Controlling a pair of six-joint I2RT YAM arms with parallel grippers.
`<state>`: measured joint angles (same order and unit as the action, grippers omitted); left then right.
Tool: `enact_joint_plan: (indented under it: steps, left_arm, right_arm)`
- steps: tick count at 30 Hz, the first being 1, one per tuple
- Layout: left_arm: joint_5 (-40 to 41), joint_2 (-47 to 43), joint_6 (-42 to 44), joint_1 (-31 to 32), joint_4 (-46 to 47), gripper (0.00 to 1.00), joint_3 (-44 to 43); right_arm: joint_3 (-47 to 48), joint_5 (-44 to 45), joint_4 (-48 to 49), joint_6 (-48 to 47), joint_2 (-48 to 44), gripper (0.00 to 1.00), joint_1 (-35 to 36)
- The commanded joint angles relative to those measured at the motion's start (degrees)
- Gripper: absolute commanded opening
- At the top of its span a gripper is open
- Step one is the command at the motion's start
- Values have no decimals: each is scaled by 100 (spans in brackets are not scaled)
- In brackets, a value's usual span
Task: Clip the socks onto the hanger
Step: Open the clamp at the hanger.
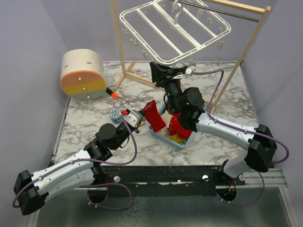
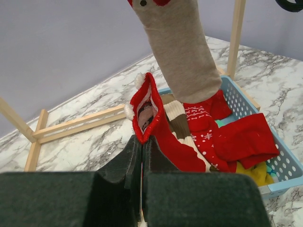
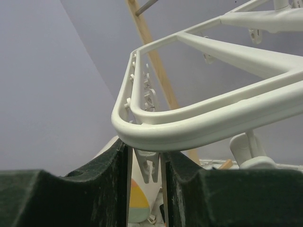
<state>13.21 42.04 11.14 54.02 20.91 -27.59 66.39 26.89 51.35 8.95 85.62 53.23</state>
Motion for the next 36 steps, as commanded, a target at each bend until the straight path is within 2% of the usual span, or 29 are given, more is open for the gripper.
enact_joint_plan:
  steps: [1,6,17,24,25,36]
  left_arm:
    - [-76,-104,-74,-22,133,0,79]
    - [-9,-81,-75,-16,133,0,29]
    - [410,759,-226,-47,166,0,-866]
    - [867,1404,-655,-182,114,0,-1612]
    - [984,1568,-843,-300,-2,0,-1919]
    - [866,1706,-1385,-849,-179,0,-2201]
  right_arm:
    - [123,133,16,-25,61,19,-23]
    - [78,86,-52,-16,2,1,-32]
    - [161,333,-415,130,-75,1,-32]
    - [309,482,-701,194,-107,1,-33]
    - [357,484,-840,229,-136,1,-34]
    - [322,457,-894,204,-239,1,-33]
